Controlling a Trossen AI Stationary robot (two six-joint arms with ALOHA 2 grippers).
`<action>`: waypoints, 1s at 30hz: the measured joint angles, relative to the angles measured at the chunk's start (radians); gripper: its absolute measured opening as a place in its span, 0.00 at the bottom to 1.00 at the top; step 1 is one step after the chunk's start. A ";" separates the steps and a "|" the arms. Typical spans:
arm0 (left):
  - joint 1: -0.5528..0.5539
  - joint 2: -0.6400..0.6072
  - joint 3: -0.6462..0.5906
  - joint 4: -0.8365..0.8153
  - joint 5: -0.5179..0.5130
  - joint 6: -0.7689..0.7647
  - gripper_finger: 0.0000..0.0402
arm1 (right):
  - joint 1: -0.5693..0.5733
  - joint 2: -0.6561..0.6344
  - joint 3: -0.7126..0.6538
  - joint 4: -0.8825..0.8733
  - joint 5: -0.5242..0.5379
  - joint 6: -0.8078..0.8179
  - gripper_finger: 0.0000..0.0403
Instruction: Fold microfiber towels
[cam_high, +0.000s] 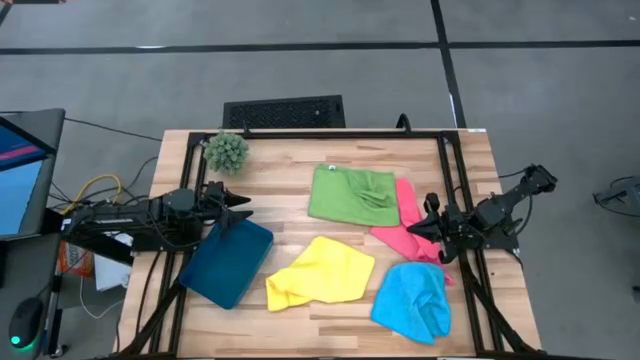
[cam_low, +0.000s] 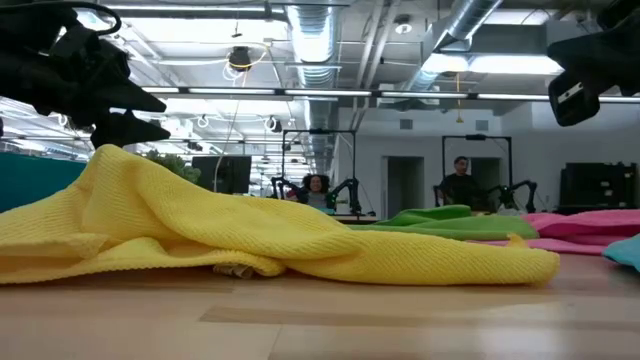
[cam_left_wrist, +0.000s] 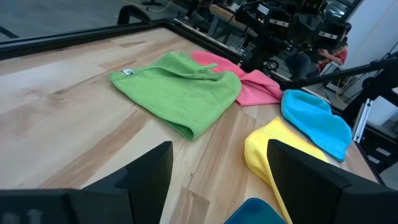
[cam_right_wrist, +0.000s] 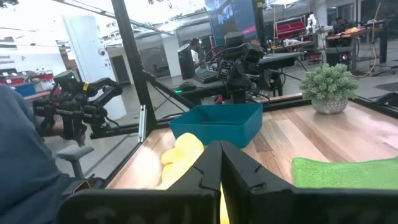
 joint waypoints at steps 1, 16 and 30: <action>0.000 0.000 0.000 0.000 0.000 0.000 0.63 | 0.000 0.000 0.000 0.000 0.000 -0.017 0.07; 0.000 0.000 0.000 0.009 -0.002 -0.008 0.63 | -0.001 0.000 0.000 0.093 0.004 -0.090 0.07; 0.000 0.000 -0.005 0.056 -0.069 -0.122 0.63 | -0.002 0.000 0.000 0.204 0.004 0.043 0.07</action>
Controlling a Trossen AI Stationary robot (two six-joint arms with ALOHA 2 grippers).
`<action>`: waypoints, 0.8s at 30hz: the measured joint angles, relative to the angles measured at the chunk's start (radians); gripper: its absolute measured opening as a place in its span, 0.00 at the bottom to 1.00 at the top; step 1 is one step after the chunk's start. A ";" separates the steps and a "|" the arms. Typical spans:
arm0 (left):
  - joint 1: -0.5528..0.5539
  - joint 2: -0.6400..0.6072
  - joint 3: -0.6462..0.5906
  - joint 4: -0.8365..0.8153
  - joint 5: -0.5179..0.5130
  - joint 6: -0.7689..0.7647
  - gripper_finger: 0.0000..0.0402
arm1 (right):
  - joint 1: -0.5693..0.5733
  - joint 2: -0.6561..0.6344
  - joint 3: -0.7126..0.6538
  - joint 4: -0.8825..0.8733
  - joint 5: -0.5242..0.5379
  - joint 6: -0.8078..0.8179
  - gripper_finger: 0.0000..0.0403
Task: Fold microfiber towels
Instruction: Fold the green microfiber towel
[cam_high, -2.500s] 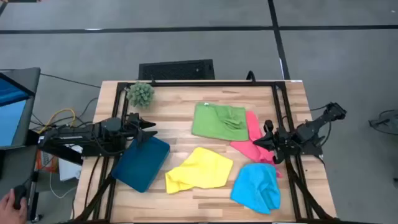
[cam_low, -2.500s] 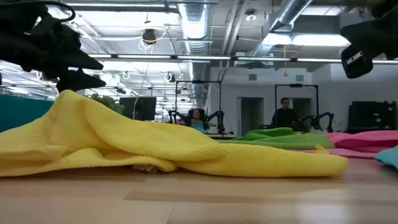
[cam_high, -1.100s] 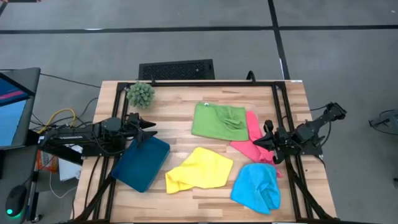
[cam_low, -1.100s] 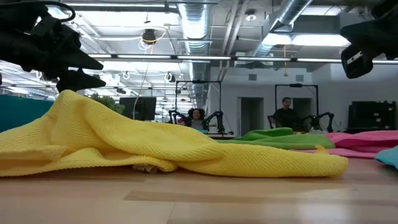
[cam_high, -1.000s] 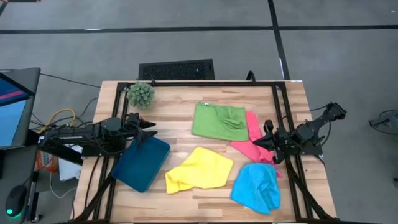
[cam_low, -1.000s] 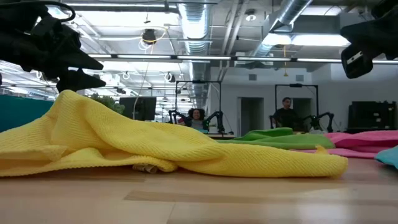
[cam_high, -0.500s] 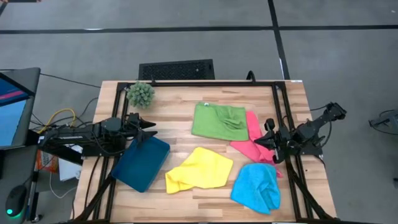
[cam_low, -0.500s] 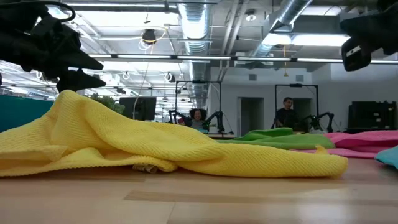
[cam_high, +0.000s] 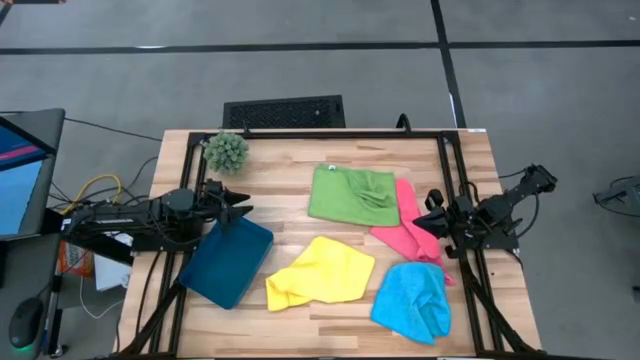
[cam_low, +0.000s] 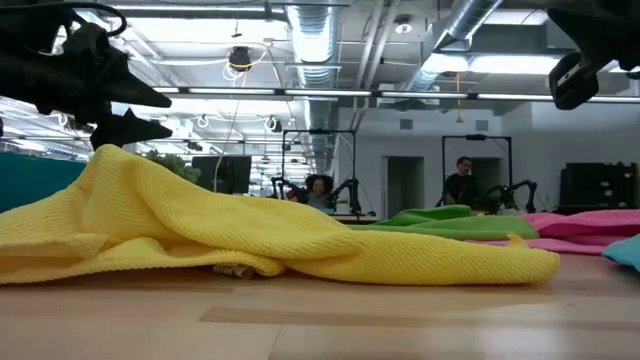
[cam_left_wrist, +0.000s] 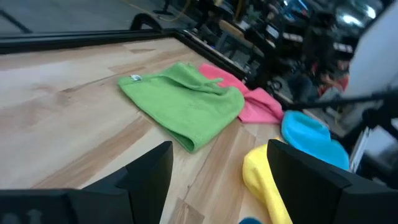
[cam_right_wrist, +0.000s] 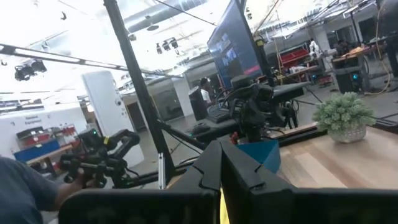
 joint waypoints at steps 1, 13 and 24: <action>0.000 0.000 0.000 0.002 -0.015 -0.019 0.63 | 0.000 0.000 0.000 0.000 0.000 -0.013 0.07; 0.000 0.000 0.002 0.012 -0.316 -0.142 0.63 | -0.066 0.000 0.000 0.014 0.041 -0.232 0.07; 0.000 0.000 0.006 0.007 -0.589 -0.162 0.63 | -0.205 0.000 0.000 0.018 0.183 -0.431 0.07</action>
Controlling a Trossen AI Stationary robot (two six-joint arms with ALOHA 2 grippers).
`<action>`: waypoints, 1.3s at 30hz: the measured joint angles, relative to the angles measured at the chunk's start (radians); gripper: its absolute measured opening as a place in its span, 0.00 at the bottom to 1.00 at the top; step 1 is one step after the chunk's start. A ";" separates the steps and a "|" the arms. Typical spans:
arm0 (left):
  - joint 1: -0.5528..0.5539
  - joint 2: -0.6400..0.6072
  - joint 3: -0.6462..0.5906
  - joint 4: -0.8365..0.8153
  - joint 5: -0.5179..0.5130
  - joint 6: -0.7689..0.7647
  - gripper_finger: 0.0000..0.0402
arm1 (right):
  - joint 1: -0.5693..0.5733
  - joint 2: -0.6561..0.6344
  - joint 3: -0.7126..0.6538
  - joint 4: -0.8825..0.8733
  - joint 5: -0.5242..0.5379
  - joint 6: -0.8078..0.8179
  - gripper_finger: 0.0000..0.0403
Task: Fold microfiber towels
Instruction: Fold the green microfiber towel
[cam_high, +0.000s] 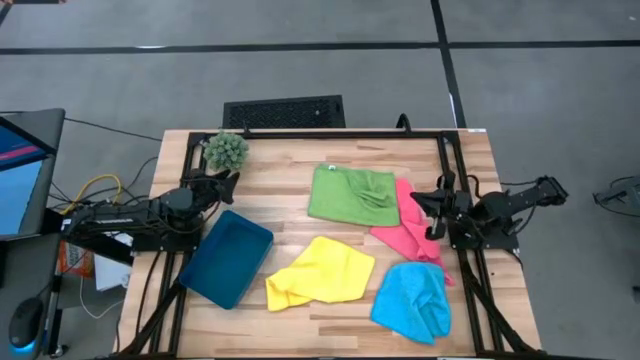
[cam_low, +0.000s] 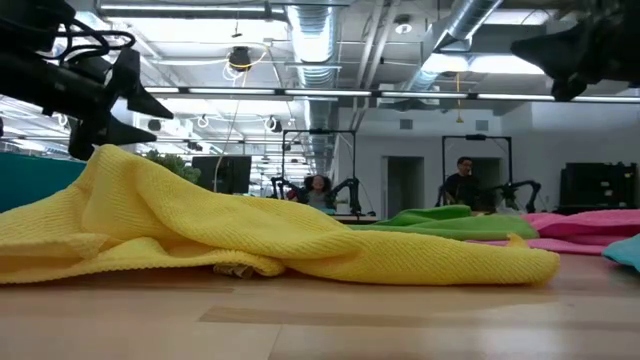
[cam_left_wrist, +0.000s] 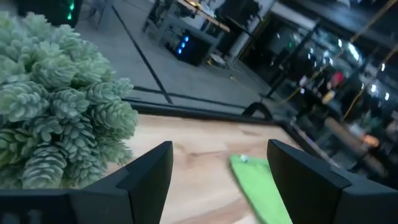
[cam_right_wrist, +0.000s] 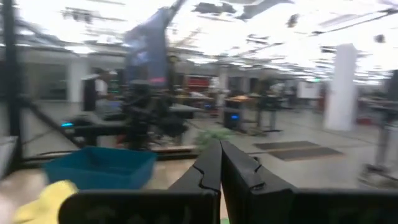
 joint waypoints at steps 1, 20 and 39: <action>0.000 0.000 0.000 0.009 0.000 -0.020 0.63 | -0.015 0.000 0.000 0.010 0.018 0.018 0.07; 0.025 0.279 0.199 0.398 0.321 -0.325 0.59 | -0.233 0.189 0.330 -0.217 0.158 0.351 0.19; 0.284 1.223 1.057 -0.237 1.022 0.402 0.59 | -0.301 0.953 0.764 -0.944 -0.226 0.662 0.43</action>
